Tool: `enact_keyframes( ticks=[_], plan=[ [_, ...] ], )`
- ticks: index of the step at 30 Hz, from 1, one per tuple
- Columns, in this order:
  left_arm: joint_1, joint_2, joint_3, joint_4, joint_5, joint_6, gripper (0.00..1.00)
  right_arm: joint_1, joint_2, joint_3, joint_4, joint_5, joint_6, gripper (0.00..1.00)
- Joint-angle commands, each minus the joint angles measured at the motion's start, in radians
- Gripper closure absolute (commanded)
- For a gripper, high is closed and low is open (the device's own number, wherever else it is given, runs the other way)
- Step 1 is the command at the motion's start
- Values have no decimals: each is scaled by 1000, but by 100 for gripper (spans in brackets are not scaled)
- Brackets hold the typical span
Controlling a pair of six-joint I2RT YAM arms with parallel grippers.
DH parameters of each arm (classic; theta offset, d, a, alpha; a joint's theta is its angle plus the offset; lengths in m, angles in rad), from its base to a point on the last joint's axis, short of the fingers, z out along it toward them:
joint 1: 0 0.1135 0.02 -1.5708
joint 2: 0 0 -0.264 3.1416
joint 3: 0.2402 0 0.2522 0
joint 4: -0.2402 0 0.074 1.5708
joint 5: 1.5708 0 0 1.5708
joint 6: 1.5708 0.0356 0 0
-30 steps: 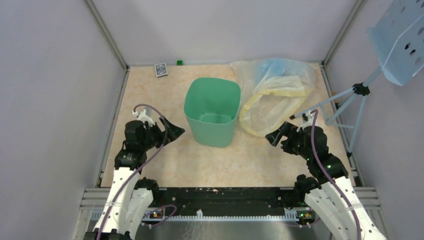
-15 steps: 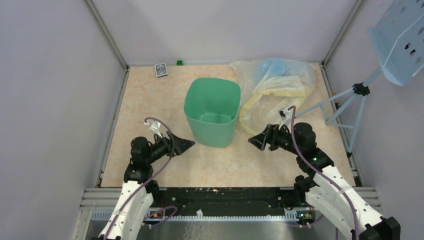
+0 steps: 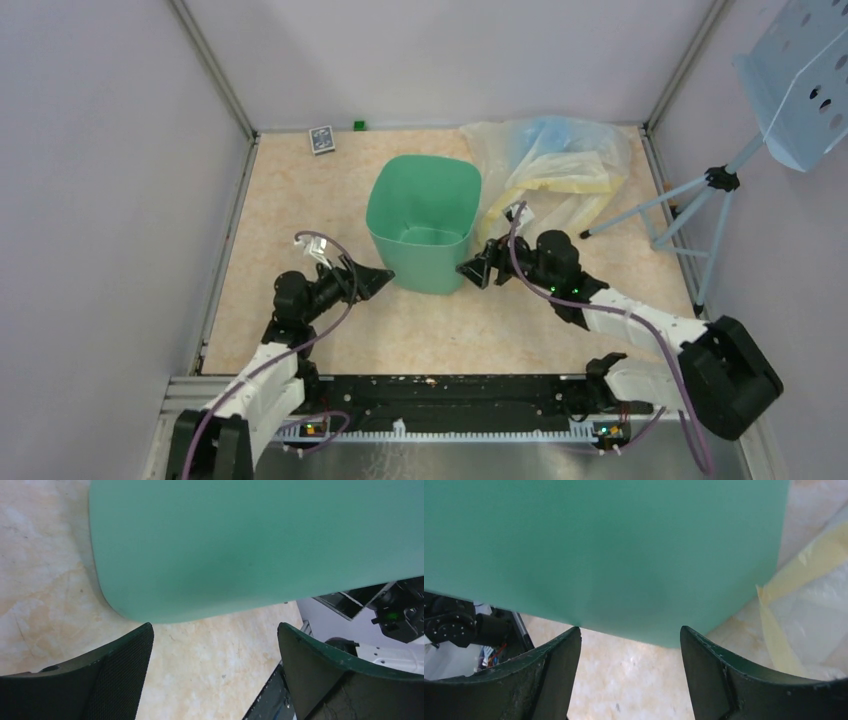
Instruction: Put the trash bags into the trash bin
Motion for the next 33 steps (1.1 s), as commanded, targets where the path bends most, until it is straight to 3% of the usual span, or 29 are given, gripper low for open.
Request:
enact_keyframes(
  ticks=[1, 8, 12, 18, 22, 28, 33],
  plan=[
    [-5, 157, 41, 267, -36, -6, 3, 24, 133, 97, 310, 4, -38, 28],
    [-4, 396, 205, 178, -189, 71, 1, 28, 443, 303, 366, 47, -27, 30],
    [22, 537, 323, 113, -192, 120, 2, 29, 484, 381, 279, 114, -46, 30],
    [23, 531, 322, 159, -143, 111, 2, 7, 378, 406, -27, 297, -56, 30],
    [-24, 432, 308, 59, -131, 156, 4, -28, 219, 360, -220, 401, -70, 29],
    [-220, 270, 307, -94, -235, 247, 7, -191, 12, 279, -470, 449, 91, 28],
    [-412, 240, 299, -88, -364, 209, 10, -267, -155, 175, -593, 571, 258, 24]
  ],
)
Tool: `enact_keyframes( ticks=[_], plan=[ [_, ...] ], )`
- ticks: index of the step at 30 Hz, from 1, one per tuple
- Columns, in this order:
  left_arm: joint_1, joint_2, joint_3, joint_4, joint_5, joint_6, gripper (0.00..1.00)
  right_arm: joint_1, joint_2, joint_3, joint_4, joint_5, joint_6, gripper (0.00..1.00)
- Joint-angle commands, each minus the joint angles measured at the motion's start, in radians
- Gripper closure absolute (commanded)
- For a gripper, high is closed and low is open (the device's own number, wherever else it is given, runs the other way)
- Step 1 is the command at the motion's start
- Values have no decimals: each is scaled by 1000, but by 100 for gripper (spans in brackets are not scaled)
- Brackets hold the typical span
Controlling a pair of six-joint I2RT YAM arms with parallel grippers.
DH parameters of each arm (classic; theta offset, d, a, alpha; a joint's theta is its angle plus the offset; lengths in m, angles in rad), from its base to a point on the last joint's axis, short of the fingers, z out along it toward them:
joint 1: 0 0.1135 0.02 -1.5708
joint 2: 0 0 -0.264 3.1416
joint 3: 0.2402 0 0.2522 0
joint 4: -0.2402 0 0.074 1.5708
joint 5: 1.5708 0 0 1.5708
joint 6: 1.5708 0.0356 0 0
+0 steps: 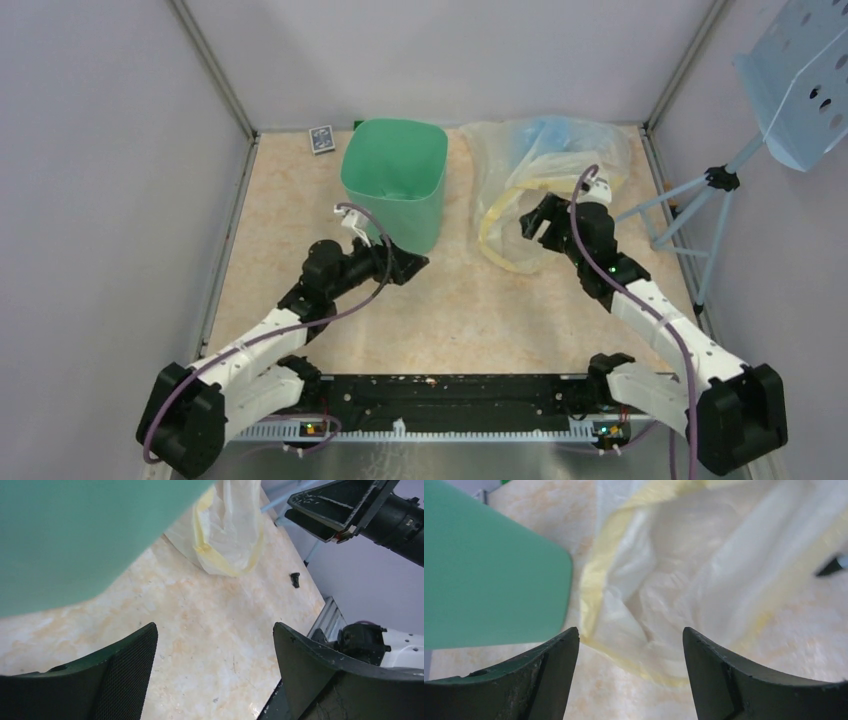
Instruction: Put the trash bags into the trash bin
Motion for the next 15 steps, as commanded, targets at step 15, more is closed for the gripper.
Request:
enact_keyframes(
  ticks=[15],
  plan=[
    [-526, 358, 370, -176, -570, 212, 13, -208, 46, -159, -68, 8, 159, 32]
  ],
)
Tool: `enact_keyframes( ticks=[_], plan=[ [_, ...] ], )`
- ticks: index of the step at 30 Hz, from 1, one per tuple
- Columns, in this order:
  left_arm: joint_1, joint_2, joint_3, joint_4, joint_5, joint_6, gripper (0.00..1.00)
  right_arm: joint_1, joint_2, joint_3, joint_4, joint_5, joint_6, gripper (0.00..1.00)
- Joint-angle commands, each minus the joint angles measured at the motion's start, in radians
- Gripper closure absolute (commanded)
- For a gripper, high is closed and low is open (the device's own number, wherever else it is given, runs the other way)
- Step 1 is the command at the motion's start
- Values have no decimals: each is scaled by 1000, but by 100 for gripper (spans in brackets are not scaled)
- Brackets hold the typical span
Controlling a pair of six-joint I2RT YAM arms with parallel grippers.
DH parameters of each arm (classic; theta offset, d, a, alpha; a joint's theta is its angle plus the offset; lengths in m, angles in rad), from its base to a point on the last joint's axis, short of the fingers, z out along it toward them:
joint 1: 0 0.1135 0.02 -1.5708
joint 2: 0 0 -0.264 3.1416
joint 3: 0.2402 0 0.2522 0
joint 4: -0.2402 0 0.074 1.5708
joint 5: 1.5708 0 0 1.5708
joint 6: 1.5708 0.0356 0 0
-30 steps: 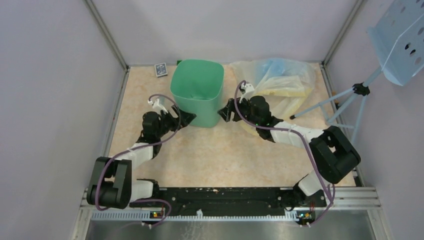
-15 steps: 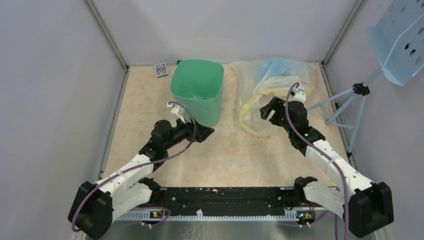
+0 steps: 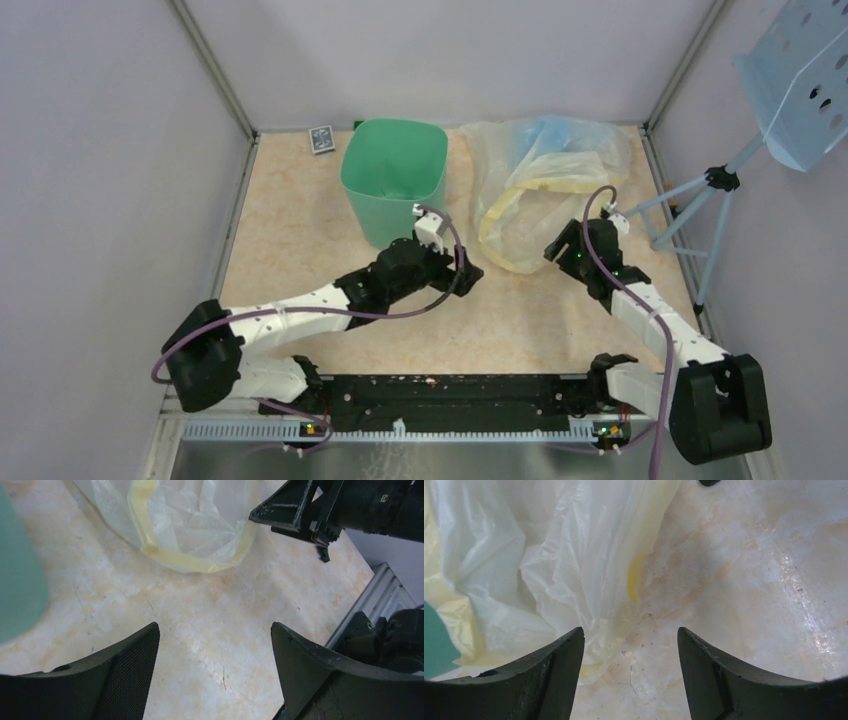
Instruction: Put the trash bags into the trash bin
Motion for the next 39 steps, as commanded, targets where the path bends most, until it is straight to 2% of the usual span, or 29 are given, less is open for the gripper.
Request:
enact_keyframes(
  ticks=[1, 3, 5, 6, 7, 10, 14, 16, 18, 24, 30, 32, 35, 39],
  plan=[
    [-51, 130, 119, -9, -164, 94, 13, -21, 93, 28, 92, -31, 4, 32],
    [-54, 202, 178, -14, -169, 101, 13, -31, 133, 36, 141, -75, -6, 36],
    [-56, 265, 235, -22, -181, 96, 14, -43, 173, 51, 206, -187, -38, 68],
    [-56, 291, 259, -31, -204, 75, 16, -46, 193, 66, 221, -240, -59, 87],
    [-55, 309, 276, -43, -239, 41, 19, -47, 213, 89, 214, -288, -81, 100],
    [-37, 340, 309, -39, -274, 18, 23, -44, 228, 143, 142, -390, -148, 100],
    [-34, 350, 362, -58, -287, 66, 25, -1, 76, 126, 60, -419, -185, 100],
    [-34, 352, 394, -88, -299, 91, 32, 9, -9, 102, -8, -428, -183, 100],
    [-33, 351, 433, -111, -299, 124, 35, 10, -102, 71, -79, -444, -182, 100],
    [-34, 402, 577, -207, -299, 252, 33, 12, -309, -10, -253, -457, -164, 100],
    [-34, 519, 750, -345, -333, 357, 32, 13, -336, -21, -285, -471, -97, 100],
    [-33, 565, 806, -377, -334, 397, 27, 13, -332, -29, -280, -471, -93, 100],
    [-30, 642, 884, -431, -326, 438, 9, 14, -324, -32, -277, -479, -99, 100],
    [-1, 726, 947, -462, -262, 426, 6, 12, -322, -30, -266, -484, -96, 100]
  ],
)
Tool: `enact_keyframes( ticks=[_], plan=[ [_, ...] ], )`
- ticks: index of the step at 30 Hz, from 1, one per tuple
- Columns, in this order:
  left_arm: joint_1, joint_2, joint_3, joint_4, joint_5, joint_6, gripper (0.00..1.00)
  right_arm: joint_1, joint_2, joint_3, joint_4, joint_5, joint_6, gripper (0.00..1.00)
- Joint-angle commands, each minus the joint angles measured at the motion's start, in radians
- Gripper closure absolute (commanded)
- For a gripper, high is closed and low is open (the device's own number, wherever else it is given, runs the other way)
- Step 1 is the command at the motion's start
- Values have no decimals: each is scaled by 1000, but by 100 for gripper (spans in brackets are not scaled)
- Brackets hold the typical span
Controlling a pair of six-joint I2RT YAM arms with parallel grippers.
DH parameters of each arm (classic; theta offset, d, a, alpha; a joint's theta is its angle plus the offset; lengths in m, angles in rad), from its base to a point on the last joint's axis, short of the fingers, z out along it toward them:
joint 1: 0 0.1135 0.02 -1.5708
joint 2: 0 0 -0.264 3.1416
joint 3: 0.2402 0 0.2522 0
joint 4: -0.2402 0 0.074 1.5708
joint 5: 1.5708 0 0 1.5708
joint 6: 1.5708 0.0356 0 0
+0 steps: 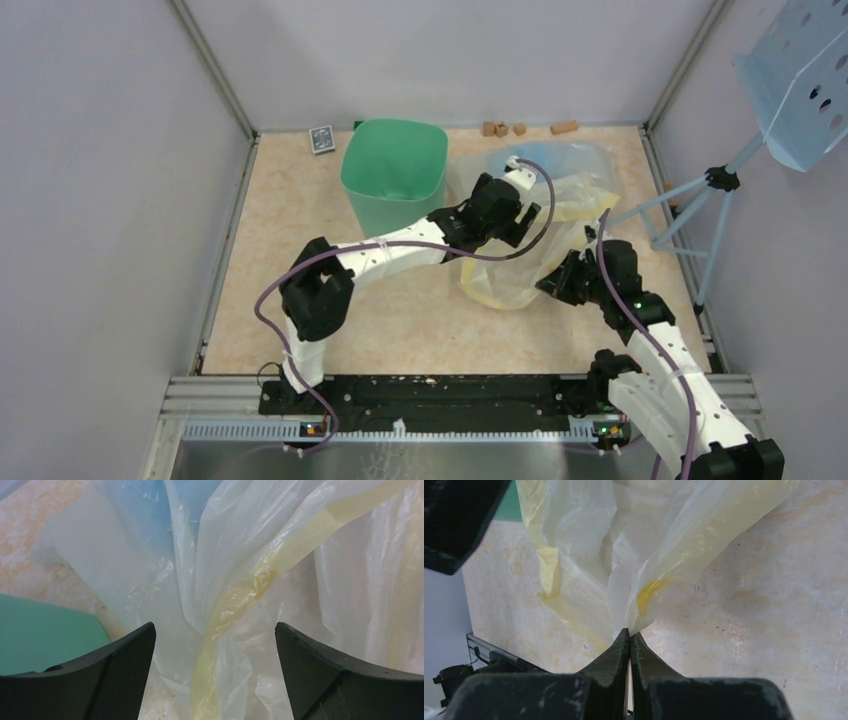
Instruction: Put the trash bags into the trash bin
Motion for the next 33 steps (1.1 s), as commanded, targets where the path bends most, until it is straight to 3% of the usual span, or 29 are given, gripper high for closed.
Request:
enact_keyframes(
  ticks=[1, 4, 12, 13, 16, 17, 18, 19, 21, 25, 28, 33],
  plan=[
    [35, 70, 75, -60, 59, 26, 7, 10, -1, 7, 17, -15, 11, 100],
    [45, 105, 95, -75, 70, 42, 13, 10, -1, 17, 13, -24, 9, 100],
    [47, 132, 136, -122, 107, 65, 94, 10, -10, 37, -10, 35, 12, 100],
    [47, 129, 142, -135, 96, 62, 100, 10, -10, 45, -21, 52, 6, 100],
    [47, 91, 146, -154, 101, 66, 100, 10, -13, 70, -50, 119, 1, 95],
    [47, 74, 148, -159, 110, 63, 100, 9, -15, 78, -51, 120, -12, 79],
    [47, 57, 150, -164, 123, 58, 100, 9, -20, 86, -46, 102, -34, 56],
    [47, 40, 151, -167, 137, 53, 100, 10, -25, 91, -26, 65, -56, 49],
    [47, 8, 151, -169, 178, 31, 100, 10, -39, 107, 1, 48, -83, 44],
    [49, -32, 161, -175, 276, -30, 100, 10, -47, 165, 29, 86, -143, 46],
    [51, -43, 182, -186, 330, -75, 100, 12, -32, 173, 94, 68, -131, 56],
    [57, -55, 212, -195, 419, -116, 100, 11, 9, 48, 348, -2, 80, 76]
  ],
)
